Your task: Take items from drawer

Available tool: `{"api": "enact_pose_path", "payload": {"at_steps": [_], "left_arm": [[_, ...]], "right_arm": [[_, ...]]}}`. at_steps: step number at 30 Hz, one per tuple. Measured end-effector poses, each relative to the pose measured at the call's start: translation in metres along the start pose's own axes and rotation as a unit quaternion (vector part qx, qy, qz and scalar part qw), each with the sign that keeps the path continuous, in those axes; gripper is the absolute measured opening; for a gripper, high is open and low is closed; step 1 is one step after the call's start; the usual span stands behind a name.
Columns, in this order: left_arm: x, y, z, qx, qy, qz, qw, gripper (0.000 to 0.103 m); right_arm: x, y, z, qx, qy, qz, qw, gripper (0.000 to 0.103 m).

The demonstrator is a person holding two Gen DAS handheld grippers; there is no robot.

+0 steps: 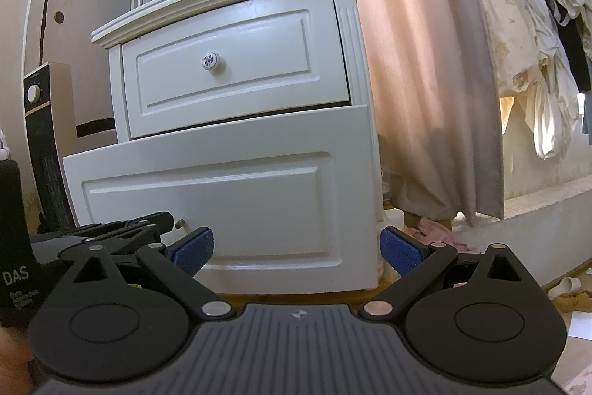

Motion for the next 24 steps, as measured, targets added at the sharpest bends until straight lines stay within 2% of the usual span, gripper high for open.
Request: {"api": "enact_pose_path", "payload": {"at_steps": [1, 2, 4, 5, 7, 8, 9, 10, 11, 12, 13, 15, 17, 20, 24], "left_arm": [[0.013, -0.019, 0.018, 0.000, -0.001, 0.000, 1.0000, 0.008], [0.033, -0.051, 0.033, 0.001, -0.001, 0.000, 1.0000, 0.012], [0.071, -0.121, 0.068, 0.001, -0.001, 0.000, 1.0000, 0.028], [0.088, -0.154, 0.091, 0.001, 0.000, -0.001, 1.0000, 0.033], [0.101, -0.175, 0.104, -0.002, 0.003, 0.000, 1.0000, 0.050], [0.115, -0.196, 0.112, -0.007, 0.004, 0.000, 1.0000, 0.057], [0.130, -0.219, 0.121, -0.013, 0.006, 0.000, 0.9999, 0.073], [0.146, -0.243, 0.129, -0.019, 0.007, 0.000, 0.9998, 0.079], [0.143, -0.239, 0.126, -0.031, 0.005, 0.004, 0.9995, 0.080], [0.148, -0.252, 0.131, -0.042, 0.000, 0.010, 0.9991, 0.084], [0.147, -0.250, 0.131, -0.050, -0.007, 0.013, 0.9986, 0.092], [0.141, -0.242, 0.129, -0.056, -0.012, 0.013, 0.9983, 0.103], [0.143, -0.253, 0.136, -0.057, -0.015, 0.011, 0.9982, 0.103], [0.138, -0.243, 0.141, -0.046, -0.008, 0.006, 0.9989, 0.103], [0.152, -0.233, 0.145, -0.029, 0.015, -0.004, 0.9995, 0.103]], "right_arm": [[0.000, 0.000, 0.000, 0.000, 0.000, 0.000, 1.000, 0.103], [0.001, 0.000, 0.000, 0.000, 0.000, 0.000, 1.000, 0.103], [0.002, 0.001, 0.000, 0.000, 0.001, 0.001, 1.000, 0.103], [0.002, 0.001, 0.000, 0.000, 0.001, 0.001, 1.000, 0.103], [0.003, 0.002, 0.000, -0.001, 0.002, 0.002, 1.000, 0.103], [0.004, 0.003, 0.000, -0.001, 0.003, 0.002, 1.000, 0.103], [0.004, 0.003, 0.000, -0.001, 0.003, 0.002, 1.000, 0.103], [0.005, 0.004, 0.000, -0.001, 0.004, 0.002, 1.000, 0.103], [0.005, 0.004, 0.000, -0.002, 0.005, 0.001, 1.000, 0.103], [0.006, 0.005, 0.001, -0.003, 0.006, 0.001, 1.000, 0.103], [0.006, 0.006, 0.001, -0.003, 0.006, 0.001, 1.000, 0.103], [0.007, 0.007, 0.001, -0.005, 0.008, 0.000, 1.000, 0.103], [0.008, 0.008, 0.002, -0.006, 0.009, -0.001, 1.000, 0.103], [0.010, 0.010, 0.003, -0.008, 0.012, -0.002, 1.000, 0.103], [0.012, 0.012, 0.004, -0.010, 0.014, -0.002, 1.000, 0.103]]}}
Point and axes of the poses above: each gripper's, at about its wrist camera, not at the fingertips, and y roughly against the way its jaws point, x to its left, z to its top, the point moved 1 cm from there along -y, roughly the way its jaws point, and after that the axes turned 7 degrees about -x, right-handed, at the moved point
